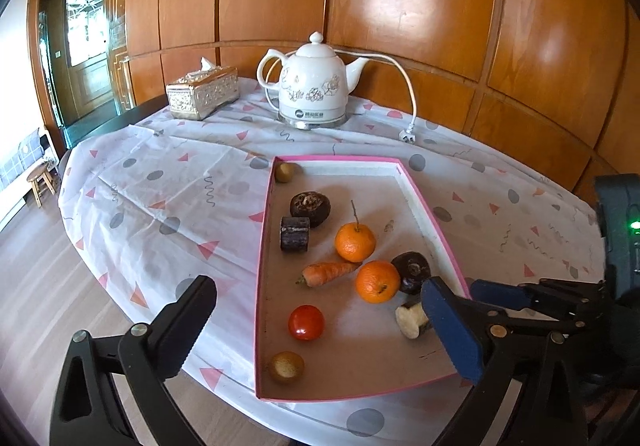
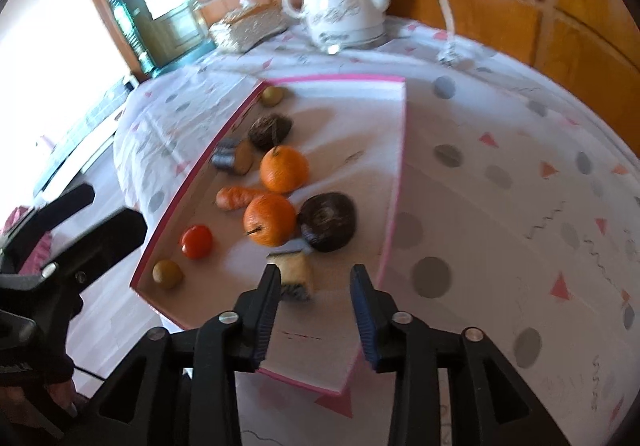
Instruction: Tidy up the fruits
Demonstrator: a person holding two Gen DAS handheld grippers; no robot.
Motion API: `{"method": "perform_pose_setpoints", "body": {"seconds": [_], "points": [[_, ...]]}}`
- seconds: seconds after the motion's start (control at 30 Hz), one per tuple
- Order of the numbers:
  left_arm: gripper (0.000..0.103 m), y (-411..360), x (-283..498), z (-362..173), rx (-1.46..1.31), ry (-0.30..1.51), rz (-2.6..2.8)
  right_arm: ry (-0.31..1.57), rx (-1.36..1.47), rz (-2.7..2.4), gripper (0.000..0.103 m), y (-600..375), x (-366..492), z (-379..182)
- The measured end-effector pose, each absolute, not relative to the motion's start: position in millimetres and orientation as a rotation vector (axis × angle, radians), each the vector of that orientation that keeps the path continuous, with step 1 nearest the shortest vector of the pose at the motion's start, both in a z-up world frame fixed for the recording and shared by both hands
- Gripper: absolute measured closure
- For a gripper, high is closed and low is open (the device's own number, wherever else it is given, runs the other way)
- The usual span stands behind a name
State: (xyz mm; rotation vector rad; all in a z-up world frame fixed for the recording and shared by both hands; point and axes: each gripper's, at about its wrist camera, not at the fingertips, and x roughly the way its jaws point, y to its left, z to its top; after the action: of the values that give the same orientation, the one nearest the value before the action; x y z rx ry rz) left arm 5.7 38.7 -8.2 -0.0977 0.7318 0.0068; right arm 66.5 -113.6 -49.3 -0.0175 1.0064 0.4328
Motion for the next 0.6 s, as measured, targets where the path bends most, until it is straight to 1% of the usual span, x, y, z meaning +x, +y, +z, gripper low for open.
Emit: {"method": "perform_pose_setpoints", "body": {"seconds": [0.07,0.1,0.13,0.2,0.47,0.6], "points": [[0.000,36,4,-6,-0.091,0.722,0.006,0.983,-0.008,0.398,0.066,-119,64,-45],[0.000,34,3,-5,-0.087,0.717,0.006,0.968,-0.005,0.373,0.063,-122,63,-43],[0.000,33,2,-4,-0.083,0.712,0.005,0.956,-0.002,0.354,0.054,-124,61,-41],[0.000,30,0,-3,-0.076,0.702,0.007,0.934,0.008,0.315,0.044,-129,57,-38],[0.000,15,-4,-2,-0.006,0.681,0.075,0.871,-0.001,0.196,0.042,-139,38,-34],[0.000,17,-8,-3,-0.062,0.678,0.057,0.850,0.004,0.152,0.042,-146,32,-31]]}}
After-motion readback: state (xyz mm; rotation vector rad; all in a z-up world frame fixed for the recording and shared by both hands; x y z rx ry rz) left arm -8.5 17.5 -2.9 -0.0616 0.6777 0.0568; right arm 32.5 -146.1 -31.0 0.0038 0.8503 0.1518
